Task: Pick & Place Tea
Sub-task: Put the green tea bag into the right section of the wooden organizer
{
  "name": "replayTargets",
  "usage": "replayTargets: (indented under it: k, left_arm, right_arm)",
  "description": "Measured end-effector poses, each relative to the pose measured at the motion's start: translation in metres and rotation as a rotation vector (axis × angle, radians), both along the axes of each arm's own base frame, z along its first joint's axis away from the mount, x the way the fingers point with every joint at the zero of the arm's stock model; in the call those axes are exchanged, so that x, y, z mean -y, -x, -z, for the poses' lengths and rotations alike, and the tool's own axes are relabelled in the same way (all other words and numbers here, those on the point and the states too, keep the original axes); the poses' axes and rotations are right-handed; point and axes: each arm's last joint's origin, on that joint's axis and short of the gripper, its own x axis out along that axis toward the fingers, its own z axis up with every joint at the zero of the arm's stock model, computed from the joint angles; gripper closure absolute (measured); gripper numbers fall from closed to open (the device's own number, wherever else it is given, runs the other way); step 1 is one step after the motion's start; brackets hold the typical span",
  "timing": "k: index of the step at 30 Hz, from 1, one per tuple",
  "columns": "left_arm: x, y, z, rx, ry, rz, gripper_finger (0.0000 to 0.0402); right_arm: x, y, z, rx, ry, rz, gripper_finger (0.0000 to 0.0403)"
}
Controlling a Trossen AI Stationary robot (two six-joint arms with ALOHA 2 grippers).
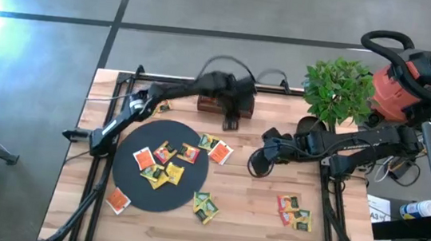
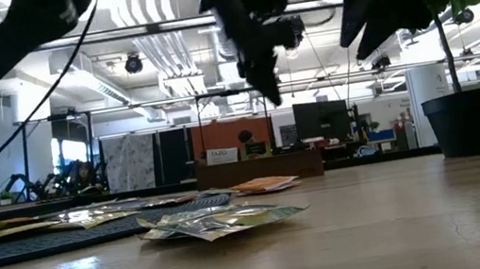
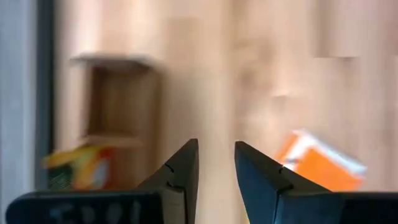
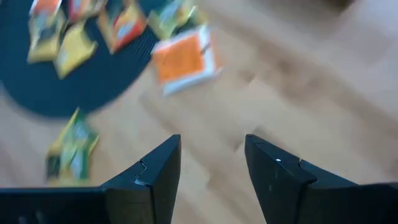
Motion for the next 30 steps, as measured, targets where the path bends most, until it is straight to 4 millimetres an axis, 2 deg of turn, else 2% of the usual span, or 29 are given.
replayTargets:
  k: [6, 11, 18, 24, 30]
  left_arm:
    - [0.073, -0.013, 0.009, -0.037, 0.012, 0.115, 0.0303]
    - [0.115, -0.010, 0.032, -0.150, 0.049, 0.094, 0.0303]
    - [0.172, -0.006, 0.056, -0.208, 0.088, 0.079, 0.0303]
    - [0.215, -0.011, 0.061, -0.097, 0.122, 0.095, 0.0303]
    - [0.237, -0.012, 0.059, -0.047, 0.159, 0.072, 0.0303]
  right_arm:
    - [-0.018, 0.012, 0.005, -0.118, -0.077, -0.111, 0.0227]
    - [-0.049, 0.033, 0.010, -0.253, -0.096, -0.178, 0.0228]
    - [-0.094, 0.058, 0.014, -0.290, -0.186, -0.142, 0.0237]
    - [-0.126, 0.080, 0.036, -0.431, -0.269, -0.098, 0.0243]
    - [-0.158, 0.090, 0.063, -0.521, -0.297, -0.090, 0.0244]
